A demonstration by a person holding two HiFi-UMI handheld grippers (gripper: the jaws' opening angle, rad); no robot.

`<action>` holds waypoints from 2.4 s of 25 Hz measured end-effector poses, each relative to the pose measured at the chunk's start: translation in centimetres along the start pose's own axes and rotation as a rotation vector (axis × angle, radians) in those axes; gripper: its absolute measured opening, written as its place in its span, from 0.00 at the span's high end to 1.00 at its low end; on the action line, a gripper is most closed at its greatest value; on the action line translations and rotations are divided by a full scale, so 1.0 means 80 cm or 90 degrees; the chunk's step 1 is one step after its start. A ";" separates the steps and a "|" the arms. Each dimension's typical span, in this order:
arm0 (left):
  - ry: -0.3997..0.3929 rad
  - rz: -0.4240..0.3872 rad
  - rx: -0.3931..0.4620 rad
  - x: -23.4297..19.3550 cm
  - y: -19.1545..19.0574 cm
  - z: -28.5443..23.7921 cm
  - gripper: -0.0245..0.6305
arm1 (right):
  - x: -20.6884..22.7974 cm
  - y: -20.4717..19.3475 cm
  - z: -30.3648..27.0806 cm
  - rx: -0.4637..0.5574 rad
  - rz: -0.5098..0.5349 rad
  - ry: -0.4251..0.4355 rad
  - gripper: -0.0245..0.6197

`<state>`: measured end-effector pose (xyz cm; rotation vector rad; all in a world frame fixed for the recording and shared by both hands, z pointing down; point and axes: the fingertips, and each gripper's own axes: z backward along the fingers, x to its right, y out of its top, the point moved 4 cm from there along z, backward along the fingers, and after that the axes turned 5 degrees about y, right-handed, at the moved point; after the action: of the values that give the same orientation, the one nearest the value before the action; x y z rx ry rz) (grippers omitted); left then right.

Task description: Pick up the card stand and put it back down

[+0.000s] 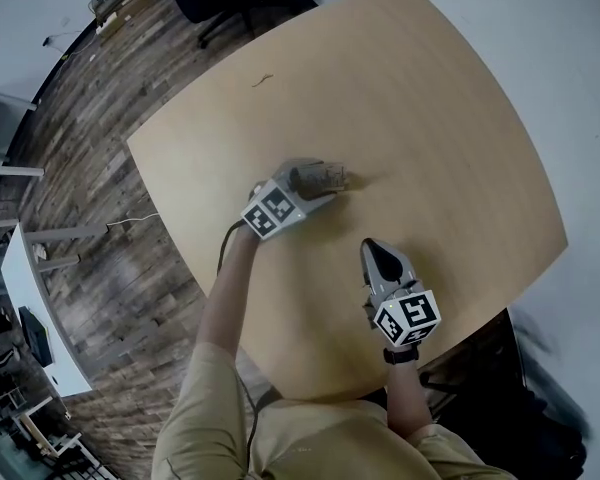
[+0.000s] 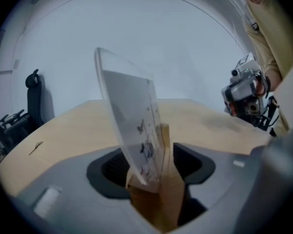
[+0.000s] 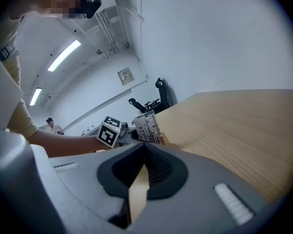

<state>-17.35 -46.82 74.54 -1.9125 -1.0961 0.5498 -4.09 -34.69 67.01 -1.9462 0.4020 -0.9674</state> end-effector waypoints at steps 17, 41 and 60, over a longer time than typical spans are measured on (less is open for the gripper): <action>-0.067 -0.018 -0.011 0.059 0.019 0.031 0.86 | -0.017 0.022 0.034 0.037 0.001 -0.055 0.96; 0.103 0.096 0.061 0.263 0.116 0.318 0.87 | -0.236 0.056 0.162 0.084 0.133 -0.046 0.96; 0.362 0.125 0.284 0.367 0.182 0.513 0.88 | -0.401 0.080 0.243 0.179 0.243 -0.030 0.96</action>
<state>-23.90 -7.12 40.86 -1.6338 -0.3822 0.2893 -9.26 -7.46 40.97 -1.5628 0.5553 -0.6878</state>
